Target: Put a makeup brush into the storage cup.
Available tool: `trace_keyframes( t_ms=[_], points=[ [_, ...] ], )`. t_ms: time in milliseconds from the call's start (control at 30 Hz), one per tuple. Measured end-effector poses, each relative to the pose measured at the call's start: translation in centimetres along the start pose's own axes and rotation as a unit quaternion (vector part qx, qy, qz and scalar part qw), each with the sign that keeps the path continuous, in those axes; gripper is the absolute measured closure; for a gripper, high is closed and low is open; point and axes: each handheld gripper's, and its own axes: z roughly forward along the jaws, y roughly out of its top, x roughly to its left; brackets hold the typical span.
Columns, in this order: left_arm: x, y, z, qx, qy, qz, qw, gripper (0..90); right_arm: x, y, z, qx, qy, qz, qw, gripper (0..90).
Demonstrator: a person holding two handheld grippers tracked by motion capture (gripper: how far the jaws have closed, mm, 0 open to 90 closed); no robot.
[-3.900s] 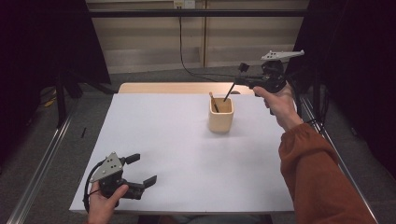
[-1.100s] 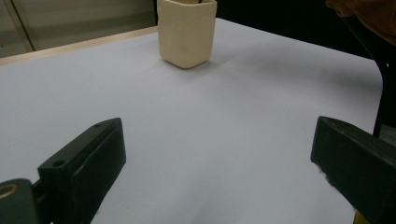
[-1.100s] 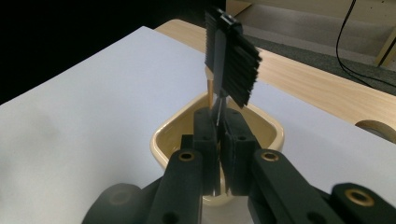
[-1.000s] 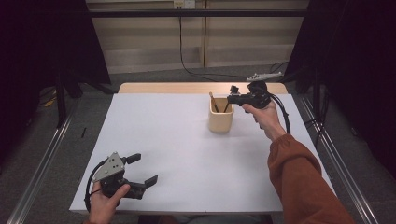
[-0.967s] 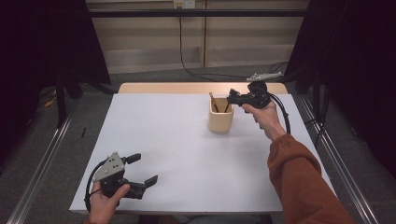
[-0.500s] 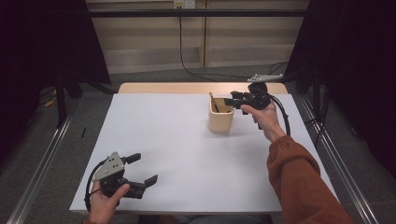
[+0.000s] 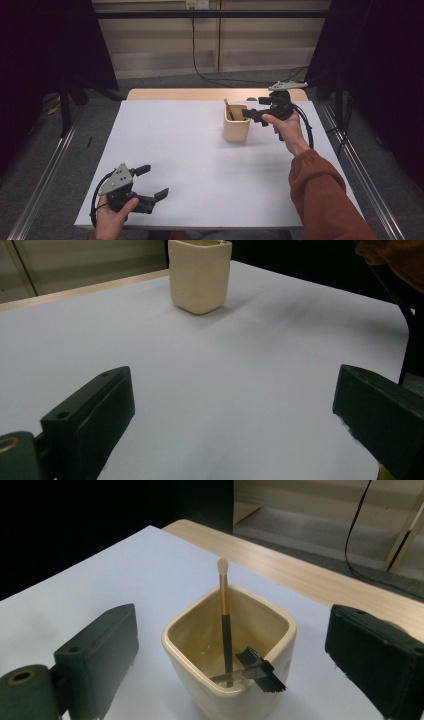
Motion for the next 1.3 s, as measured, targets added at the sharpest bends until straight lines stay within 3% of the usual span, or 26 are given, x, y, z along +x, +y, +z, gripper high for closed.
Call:
trace_keyframes(
  t_ms=[200,367,700,1300],
  points=[
    [0.1,0.0,-0.2,-0.004,0.004,-0.003,1.0,3.3,0.2,-0.3,-0.2,-0.008,0.001,0.0,1.0,1.6],
    [0.1,0.0,-0.2,-0.005,0.006,-0.003,1.0,3.2,0.6,-0.5,-0.5,-0.007,-0.014,-0.001,0.9999,3.6],
    [0.2,0.0,-0.4,-0.009,0.01,-0.007,0.9999,3.2,0.9,-1.0,-1.8,-0.013,-0.007,-0.001,0.9999,4.0],
    [0.3,0.0,-0.5,-0.013,0.016,-0.008,0.9998,2.9,2.4,-3.8,-4.3,-0.021,0.013,0.003,0.9997,3.9]
  ],
)
